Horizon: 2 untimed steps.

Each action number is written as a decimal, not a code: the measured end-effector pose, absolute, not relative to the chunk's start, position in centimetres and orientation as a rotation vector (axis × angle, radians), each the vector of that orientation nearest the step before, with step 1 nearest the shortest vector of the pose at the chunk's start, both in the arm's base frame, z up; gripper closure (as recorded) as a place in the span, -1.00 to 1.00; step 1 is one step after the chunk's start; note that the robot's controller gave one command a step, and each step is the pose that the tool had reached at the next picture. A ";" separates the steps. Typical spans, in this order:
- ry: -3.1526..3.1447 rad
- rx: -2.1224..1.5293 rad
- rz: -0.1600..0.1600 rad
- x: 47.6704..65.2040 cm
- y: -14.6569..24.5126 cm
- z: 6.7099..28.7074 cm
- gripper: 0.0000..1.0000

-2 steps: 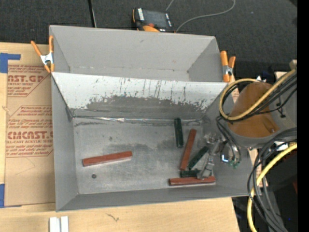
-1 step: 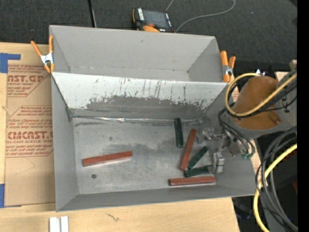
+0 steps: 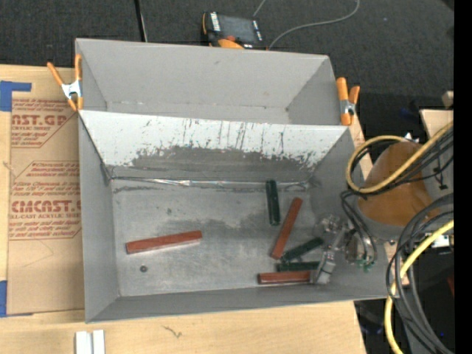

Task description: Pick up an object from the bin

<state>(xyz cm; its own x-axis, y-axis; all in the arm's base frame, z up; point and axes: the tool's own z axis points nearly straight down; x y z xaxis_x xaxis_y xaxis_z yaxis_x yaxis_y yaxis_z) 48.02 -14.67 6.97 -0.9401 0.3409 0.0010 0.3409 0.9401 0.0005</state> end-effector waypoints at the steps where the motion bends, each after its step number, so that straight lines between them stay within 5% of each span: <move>1: -3.103 -0.538 0.000 48.3 -14.7 7.3 1.00; 2: -3.141 0.195 0.000 49.4 -9.8 17.0 1.00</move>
Offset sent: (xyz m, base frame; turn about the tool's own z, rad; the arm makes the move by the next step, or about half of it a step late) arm 0.0000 0.0000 0.0000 0.0000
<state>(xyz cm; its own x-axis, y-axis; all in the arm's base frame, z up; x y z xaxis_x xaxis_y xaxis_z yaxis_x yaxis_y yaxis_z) 49.43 -9.80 17.04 -0.9923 -0.1239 -0.0056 -0.1239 0.9923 -0.0005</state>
